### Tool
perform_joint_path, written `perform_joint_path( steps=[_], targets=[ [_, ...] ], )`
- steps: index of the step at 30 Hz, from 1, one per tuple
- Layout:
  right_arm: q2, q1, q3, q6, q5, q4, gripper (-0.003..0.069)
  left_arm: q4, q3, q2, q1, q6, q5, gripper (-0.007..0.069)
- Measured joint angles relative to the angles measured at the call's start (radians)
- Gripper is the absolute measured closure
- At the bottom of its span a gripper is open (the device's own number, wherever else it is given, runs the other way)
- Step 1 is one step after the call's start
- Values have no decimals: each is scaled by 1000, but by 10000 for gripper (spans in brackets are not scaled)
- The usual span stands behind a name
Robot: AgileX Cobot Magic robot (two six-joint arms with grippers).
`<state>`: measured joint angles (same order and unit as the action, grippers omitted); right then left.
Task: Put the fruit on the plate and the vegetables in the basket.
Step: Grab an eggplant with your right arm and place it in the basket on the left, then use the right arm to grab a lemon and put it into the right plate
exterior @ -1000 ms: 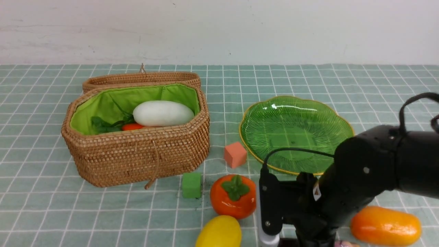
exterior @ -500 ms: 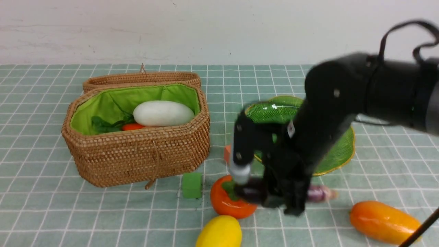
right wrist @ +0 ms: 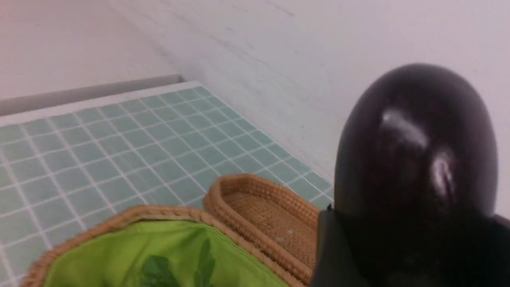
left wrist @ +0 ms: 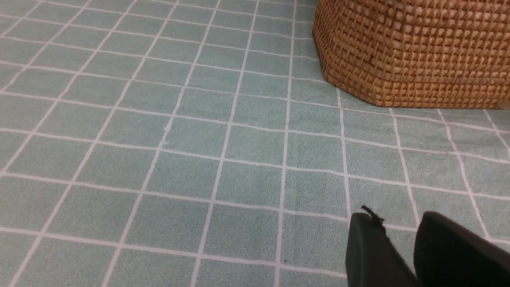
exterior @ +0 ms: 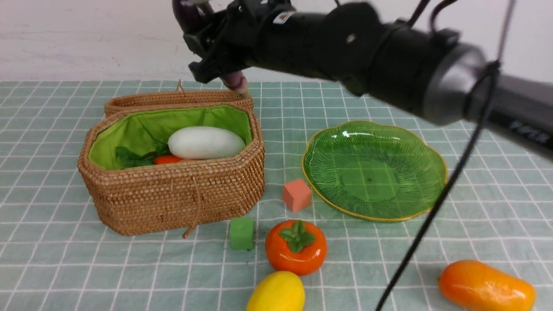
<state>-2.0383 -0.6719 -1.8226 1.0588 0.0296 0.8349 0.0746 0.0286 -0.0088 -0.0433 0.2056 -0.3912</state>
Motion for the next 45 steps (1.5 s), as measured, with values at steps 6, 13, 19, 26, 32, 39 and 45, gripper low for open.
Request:
perform_joint_path(
  steps=[6,13,19,26,32,39,45],
  targets=[
    [-105,-52,0,203,-30,42,237,0,0,0,0,0,0,447],
    [-102,-56,0,236,-30,97,-10,0,0,0,0,0,0,441],
    [-16,-51,0,185,215,144,11,0,0,0,0,0,0,439],
    [123,-52,1,12,912,-32,56,0,0,0,0,0,0,438],
    [253,-58,237,-581,892,-275,57,0,0,0,0,0,0,428],
    [293,-57,435,-1341,885,-516,59,0,0,0,0,0,0,421],
    [272,-58,441,-1636,878,-536,61,0,0,0,0,0,0,414]
  ],
)
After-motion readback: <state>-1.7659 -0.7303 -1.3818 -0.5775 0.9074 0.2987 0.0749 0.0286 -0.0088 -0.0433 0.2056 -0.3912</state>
